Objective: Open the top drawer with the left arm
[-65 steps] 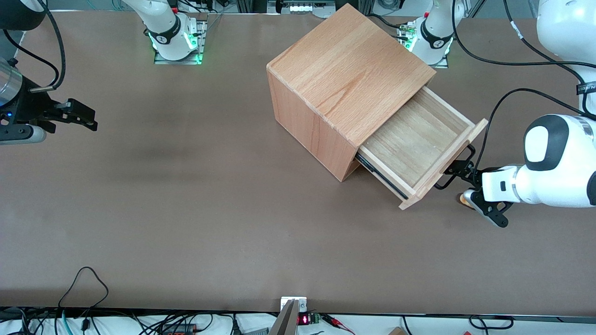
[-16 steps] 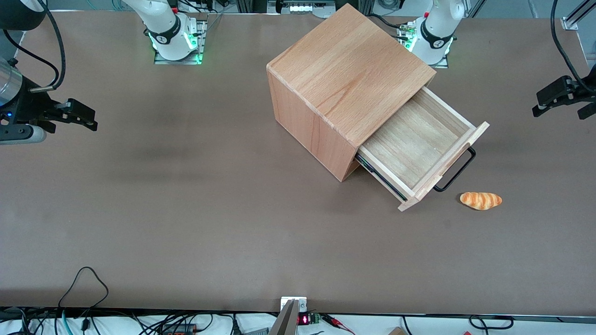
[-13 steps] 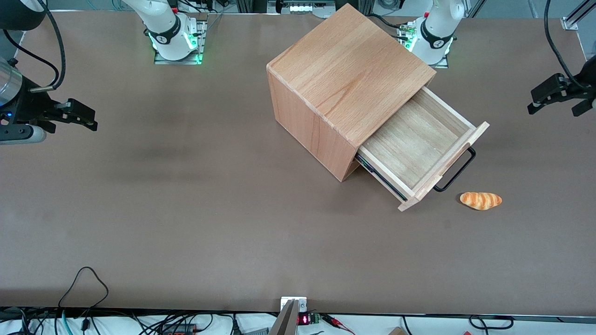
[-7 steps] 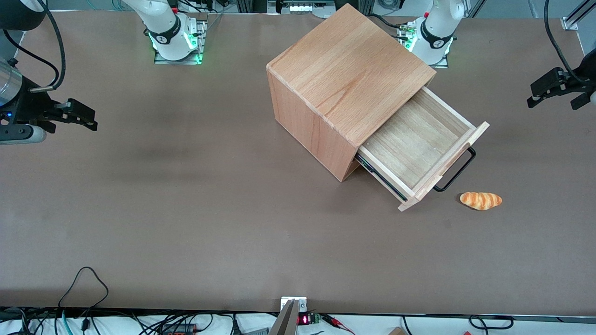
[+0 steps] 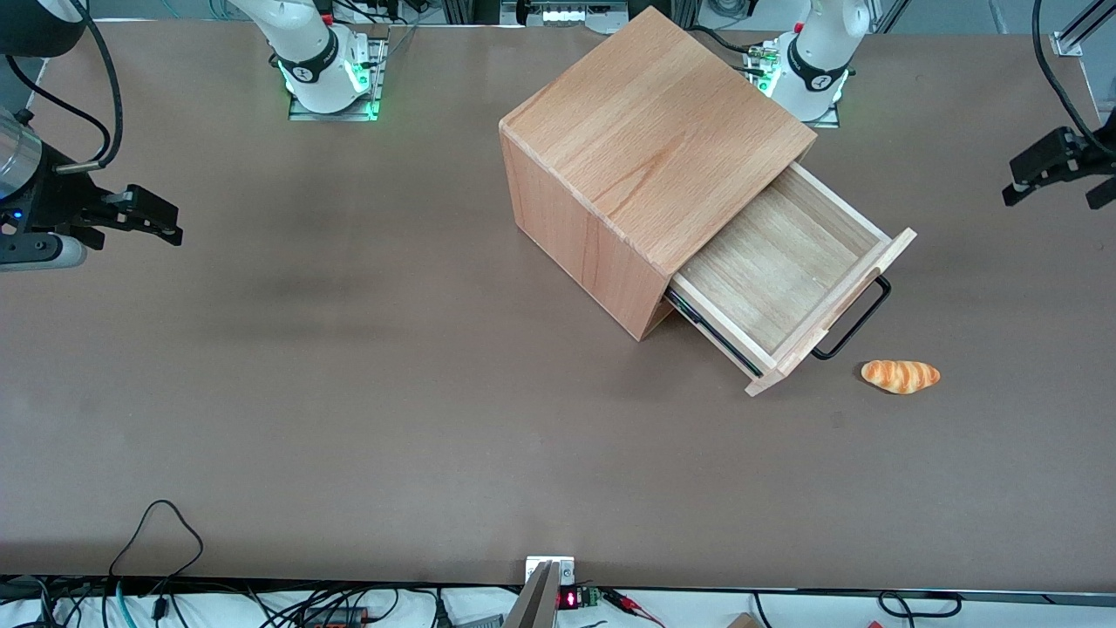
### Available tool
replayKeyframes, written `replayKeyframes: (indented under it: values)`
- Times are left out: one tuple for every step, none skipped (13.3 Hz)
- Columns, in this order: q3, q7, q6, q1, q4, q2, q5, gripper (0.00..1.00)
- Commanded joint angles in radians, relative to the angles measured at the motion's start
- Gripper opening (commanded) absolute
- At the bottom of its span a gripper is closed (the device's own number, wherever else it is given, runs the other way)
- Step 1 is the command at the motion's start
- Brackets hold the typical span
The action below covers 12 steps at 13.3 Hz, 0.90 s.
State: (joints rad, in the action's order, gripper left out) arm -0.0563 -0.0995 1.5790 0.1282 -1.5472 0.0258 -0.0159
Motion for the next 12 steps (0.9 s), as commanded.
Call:
replayKeyframes:
  values:
    - [-0.007, -0.002, -0.019, -0.005, 0.102, -0.067, 0.008, 1.0]
    - [-0.007, -0.002, -0.033, -0.002, 0.102, -0.067, 0.007, 1.0]
    - [-0.008, 0.012, -0.056, -0.002, 0.102, -0.067, -0.001, 1.0]
    - [-0.013, 0.048, -0.062, -0.004, 0.102, -0.067, -0.012, 1.0]
    - [-0.016, 0.066, -0.065, -0.007, 0.102, -0.067, -0.012, 1.0]
    - [-0.031, 0.064, -0.065, -0.007, 0.102, -0.067, -0.009, 1.0]
    - [-0.036, 0.063, -0.065, -0.007, 0.102, -0.067, -0.009, 1.0]
    - [-0.036, 0.058, -0.073, -0.007, 0.102, -0.066, -0.007, 1.0]
    - [-0.036, 0.053, -0.077, -0.007, 0.102, -0.066, -0.003, 1.0]
    - [-0.036, 0.05, -0.076, -0.007, 0.102, -0.067, -0.001, 1.0]
    - [-0.042, 0.049, -0.076, 0.001, 0.102, -0.072, 0.001, 1.0]
    - [-0.04, 0.049, -0.076, -0.005, 0.104, -0.069, 0.001, 1.0]
